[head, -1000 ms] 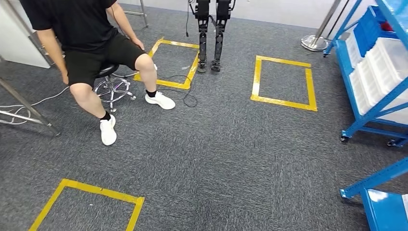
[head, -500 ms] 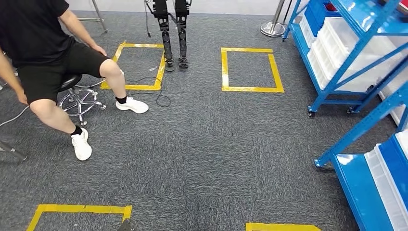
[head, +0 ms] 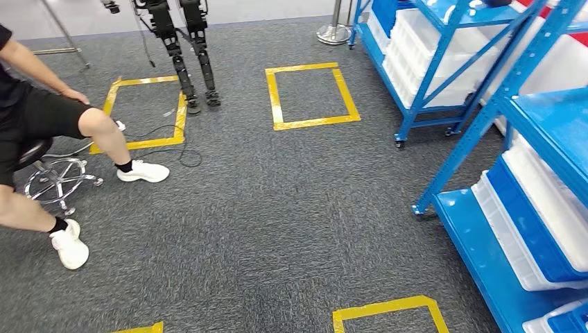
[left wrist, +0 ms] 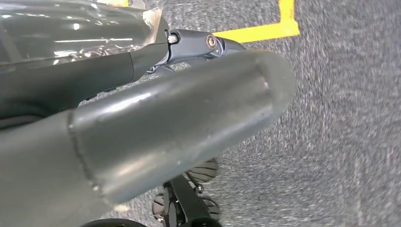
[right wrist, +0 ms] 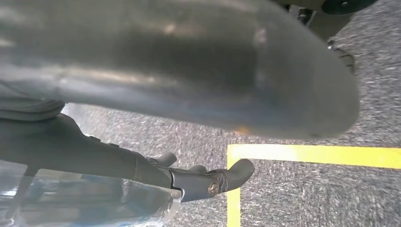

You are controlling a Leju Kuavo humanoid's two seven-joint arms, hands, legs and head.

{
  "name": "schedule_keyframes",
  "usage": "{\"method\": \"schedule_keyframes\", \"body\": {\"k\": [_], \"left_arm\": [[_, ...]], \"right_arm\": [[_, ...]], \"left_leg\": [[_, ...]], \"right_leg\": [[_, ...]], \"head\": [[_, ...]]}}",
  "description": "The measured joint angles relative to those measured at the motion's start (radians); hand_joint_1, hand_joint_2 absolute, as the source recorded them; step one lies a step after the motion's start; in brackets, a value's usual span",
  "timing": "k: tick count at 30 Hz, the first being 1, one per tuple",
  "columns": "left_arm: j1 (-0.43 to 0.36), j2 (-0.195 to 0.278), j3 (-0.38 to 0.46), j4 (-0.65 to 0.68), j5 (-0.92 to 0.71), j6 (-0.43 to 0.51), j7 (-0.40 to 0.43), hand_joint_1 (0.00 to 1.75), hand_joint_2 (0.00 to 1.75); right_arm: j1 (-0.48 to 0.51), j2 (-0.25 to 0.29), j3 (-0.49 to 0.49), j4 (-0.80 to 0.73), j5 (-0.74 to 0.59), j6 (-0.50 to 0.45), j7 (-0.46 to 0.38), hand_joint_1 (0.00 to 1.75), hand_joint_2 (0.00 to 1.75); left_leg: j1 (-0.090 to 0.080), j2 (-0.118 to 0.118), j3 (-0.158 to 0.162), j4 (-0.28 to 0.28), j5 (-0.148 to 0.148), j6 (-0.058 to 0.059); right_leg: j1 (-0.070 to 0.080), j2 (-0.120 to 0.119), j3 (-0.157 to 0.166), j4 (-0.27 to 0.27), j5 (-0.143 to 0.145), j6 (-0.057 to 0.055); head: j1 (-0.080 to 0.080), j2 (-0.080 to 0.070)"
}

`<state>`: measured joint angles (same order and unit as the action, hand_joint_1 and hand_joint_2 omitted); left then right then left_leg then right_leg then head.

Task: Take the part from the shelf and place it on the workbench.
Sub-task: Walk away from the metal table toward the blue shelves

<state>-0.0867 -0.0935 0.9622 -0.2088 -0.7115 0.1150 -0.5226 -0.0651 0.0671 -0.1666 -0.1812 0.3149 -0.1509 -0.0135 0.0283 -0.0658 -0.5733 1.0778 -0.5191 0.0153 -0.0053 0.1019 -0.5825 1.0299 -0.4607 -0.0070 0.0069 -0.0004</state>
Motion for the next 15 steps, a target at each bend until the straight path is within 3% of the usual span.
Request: {"method": "schedule_keyframes", "body": {"k": [1, 2, 4, 6, 8, 10, 11, 12, 13, 15], "left_arm": [[0.001, 0.0, 0.005, 0.0, 0.0, 0.002, 0.004, 0.0, 0.0], [0.001, 0.0, 0.009, 0.001, -0.001, 0.003, 0.007, 0.0, 0.0], [0.0, 0.0, 0.016, 0.001, -0.003, 0.004, 0.008, 0.0, 0.0], [0.001, 0.001, 0.017, 0.001, -0.013, 0.005, 0.002, 0.0, 0.0], [0.005, 0.002, 0.017, 0.001, -0.029, 0.004, -0.005, 0.0, 0.0], [0.008, 0.005, 0.017, 0.001, -0.042, 0.004, -0.01, 0.0, 0.0], [0.009, 0.006, 0.017, 0.001, -0.048, 0.004, -0.011, 0.0, 0.0], [0.009, 0.006, 0.017, 0.001, -0.052, 0.003, -0.012, 0.0, 0.0], [0.009, 0.007, 0.016, 0.001, -0.055, 0.003, -0.012, 0.0, 0.0], [0.009, 0.008, 0.016, 0.001, -0.06, 0.002, -0.012, 0.0, 0.0]], "right_arm": [[-0.003, -0.001, 0.002, 0.0, 0.001, 0.005, -0.005, 0.0, 0.0], [-0.007, -0.001, 0.003, -0.001, 0.003, 0.009, -0.008, 0.0, 0.0], [-0.01, -0.004, 0.006, -0.001, 0.006, 0.011, -0.009, 0.0, 0.0], [-0.011, -0.008, 0.007, -0.002, 0.004, 0.01, -0.009, 0.0, 0.0], [-0.012, -0.01, 0.007, -0.002, -0.001, 0.009, -0.011, 0.0, 0.0], [-0.009, -0.011, 0.007, -0.002, -0.006, 0.008, -0.014, 0.0, 0.0], [-0.007, -0.011, 0.007, -0.002, -0.007, 0.007, -0.017, 0.0, 0.0], [-0.004, -0.012, 0.007, -0.002, -0.008, 0.007, -0.019, 0.0, 0.0], [-0.002, -0.013, 0.007, -0.002, -0.009, 0.006, -0.02, 0.0, 0.0], [-0.003, -0.014, 0.006, -0.002, -0.009, 0.006, -0.022, 0.0, 0.0]], "left_leg": [[-0.002, -0.012, 0.012, -0.027, 0.009, 0.001], [-0.006, -0.008, 0.014, -0.032, 0.008, 0.002], [-0.01, 0.016, 0.018, -0.041, 0.016, 0.013], [-0.011, 0.041, 0.025, -0.056, 0.025, 0.029], [-0.013, 0.07, 0.026, -0.061, 0.028, 0.037], [-0.015, 0.101, 0.024, -0.06, 0.027, 0.039], [-0.015, 0.116, 0.023, -0.06, 0.027, 0.038], [-0.015, 0.129, 0.024, -0.06, 0.025, 0.036], [-0.014, 0.142, 0.025, -0.06, 0.023, 0.033], [-0.018, 0.167, 0.033, -0.058, 0.015, 0.02]], "right_leg": [[0.002, 0.009, -0.003, 0.0, 0.001, 0.004], [0.003, 0.019, -0.006, -0.001, 0.003, 0.009], [0.0, 0.025, -0.015, -0.001, 0.007, 0.02], [0.0, -0.023, -0.038, 0.038, -0.013, 0.022], [-0.001, -0.076, -0.092, 0.148, -0.067, 0.016], [-0.008, -0.088, -0.146, 0.258, -0.108, 0.021], [-0.012, -0.091, -0.149, 0.269, -0.109, 0.029], [-0.017, -0.097, -0.131, 0.24, -0.094, 0.039], [-0.021, -0.109, -0.095, 0.177, -0.072, 0.05], [-0.022, -0.159, -0.02, 0.045, -0.032, 0.057]], "head": [[0.001, 0.0], [0.001, 0.0], [0.001, 0.0], [0.003, 0.0], [0.008, 0.0], [0.009, 0.0], [0.009, 0.0], [0.01, 0.0], [0.01, 0.0], [0.01, 0.0]]}}
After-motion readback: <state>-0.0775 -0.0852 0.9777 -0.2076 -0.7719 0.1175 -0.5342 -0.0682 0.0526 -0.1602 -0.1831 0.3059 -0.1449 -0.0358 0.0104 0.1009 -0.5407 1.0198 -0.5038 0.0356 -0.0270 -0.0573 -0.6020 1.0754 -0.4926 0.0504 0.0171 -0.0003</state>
